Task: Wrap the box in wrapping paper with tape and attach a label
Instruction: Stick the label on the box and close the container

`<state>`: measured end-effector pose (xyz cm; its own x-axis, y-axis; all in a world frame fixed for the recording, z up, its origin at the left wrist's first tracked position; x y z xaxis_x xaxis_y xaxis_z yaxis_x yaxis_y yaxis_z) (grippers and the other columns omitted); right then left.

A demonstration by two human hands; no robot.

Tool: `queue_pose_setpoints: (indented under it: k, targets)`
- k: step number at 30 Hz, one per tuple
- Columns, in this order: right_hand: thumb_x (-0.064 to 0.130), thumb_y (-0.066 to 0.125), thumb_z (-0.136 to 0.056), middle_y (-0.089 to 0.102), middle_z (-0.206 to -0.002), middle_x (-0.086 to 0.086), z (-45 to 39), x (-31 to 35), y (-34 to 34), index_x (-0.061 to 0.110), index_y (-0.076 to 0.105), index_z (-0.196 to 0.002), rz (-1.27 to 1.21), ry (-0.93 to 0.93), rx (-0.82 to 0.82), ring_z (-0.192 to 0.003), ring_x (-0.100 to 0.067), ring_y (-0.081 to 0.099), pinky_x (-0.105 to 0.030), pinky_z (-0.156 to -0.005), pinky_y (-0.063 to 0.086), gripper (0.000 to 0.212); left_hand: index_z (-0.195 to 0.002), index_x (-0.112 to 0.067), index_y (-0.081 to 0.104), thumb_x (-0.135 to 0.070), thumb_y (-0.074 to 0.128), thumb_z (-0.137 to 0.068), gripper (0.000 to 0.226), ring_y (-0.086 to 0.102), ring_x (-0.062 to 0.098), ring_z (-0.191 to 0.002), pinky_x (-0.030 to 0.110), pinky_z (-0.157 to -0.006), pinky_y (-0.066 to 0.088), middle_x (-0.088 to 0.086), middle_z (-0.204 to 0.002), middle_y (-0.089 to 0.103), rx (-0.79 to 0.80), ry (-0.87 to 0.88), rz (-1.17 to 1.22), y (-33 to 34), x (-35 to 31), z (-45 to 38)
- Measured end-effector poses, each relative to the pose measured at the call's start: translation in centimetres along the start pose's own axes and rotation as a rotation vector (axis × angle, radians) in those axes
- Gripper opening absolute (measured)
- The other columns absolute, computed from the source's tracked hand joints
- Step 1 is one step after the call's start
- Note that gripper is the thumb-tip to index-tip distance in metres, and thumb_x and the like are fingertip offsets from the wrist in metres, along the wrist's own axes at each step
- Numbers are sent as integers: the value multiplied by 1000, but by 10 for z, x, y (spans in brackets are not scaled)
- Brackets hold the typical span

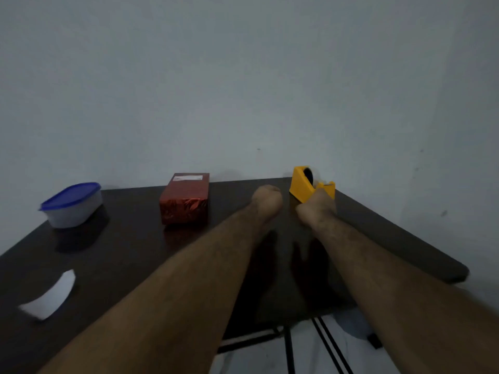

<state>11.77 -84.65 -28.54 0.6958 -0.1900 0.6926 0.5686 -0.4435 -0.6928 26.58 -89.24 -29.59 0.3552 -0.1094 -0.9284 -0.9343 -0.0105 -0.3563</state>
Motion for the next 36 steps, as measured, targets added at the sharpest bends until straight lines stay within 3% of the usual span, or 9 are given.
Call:
queue_pose_setpoints:
  k: [4,9,13,16,19,26,30,33,36]
  targets:
    - [16,76,-88,61,-144,-14,43,39,14,13,55,-146,-88,-141,102,-133,-34,58,-37,-105,51,61,-116,-3,73,-3,55,-94,29,68,39,-118,45,-100,58,21,-122,73,-54,-15,-109,-67,18,46]
    - [17,83,-81,74,-121,-3,128,104,62,21,75,-119,-168,-368,250,-115,-21,69,-31,-100,54,39,-103,-11,82,-7,64,-90,23,73,29,-101,38,-93,60,10,-106,78,-143,37,-364,-165,31,139]
    - [14,85,-80,77,-112,3,205,153,104,23,79,-113,-166,-508,446,-106,-15,72,-34,-101,57,34,-105,-17,76,-19,65,-89,20,69,26,-102,32,-85,54,5,-110,75,-260,19,-851,-240,40,200]
    - [13,83,-84,76,-110,6,245,172,123,24,79,-114,-147,-591,494,-104,-13,71,-32,-99,58,33,-123,-20,68,-24,65,-89,35,67,27,-107,41,-89,60,6,-120,70,-180,-173,-1126,-276,70,224]
    - [17,85,-85,73,-103,7,272,180,138,24,79,-113,-124,-642,505,-103,-14,70,-31,-96,58,29,-125,-20,66,-28,65,-94,32,66,26,-101,42,-89,60,7,-118,69,6,-332,-1264,-293,103,239]
    - [15,83,-88,73,-118,5,280,167,140,21,75,-123,-123,-644,511,-108,-12,68,-30,-97,57,36,-109,-8,68,-18,62,-102,14,63,25,-89,37,-81,57,8,-101,66,-133,-240,-1223,-298,101,243]
    - [15,85,-86,72,-128,2,275,156,143,18,71,-132,-189,-657,535,-115,-11,68,-32,-105,56,48,-108,-8,68,-18,63,-102,13,62,23,-87,38,-86,59,10,-106,69,-203,-206,-1145,-294,92,243]
    - [15,86,-86,69,-135,-1,269,149,141,15,66,-140,-259,-644,600,-119,-10,67,-31,-106,55,58,-102,-11,73,-19,70,-97,10,69,21,-89,40,-87,62,7,-102,73,-254,-206,-946,-298,97,238]
    - [13,89,-82,74,-128,-1,263,151,133,17,68,-137,-417,-640,655,-113,-9,71,-31,-101,58,58,-86,-15,82,-7,79,-85,9,75,16,-83,33,-77,64,0,-85,78,-304,-101,-435,-289,95,228]
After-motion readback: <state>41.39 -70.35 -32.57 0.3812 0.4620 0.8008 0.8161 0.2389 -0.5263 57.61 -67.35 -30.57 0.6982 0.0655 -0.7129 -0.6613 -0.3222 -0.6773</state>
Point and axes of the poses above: each hand's wrist, its own z-axis away from the middle knuckle, its own y-axis out of the palm, x = y × z, the point moved 7 cm from there along -z, towards the middle knuckle
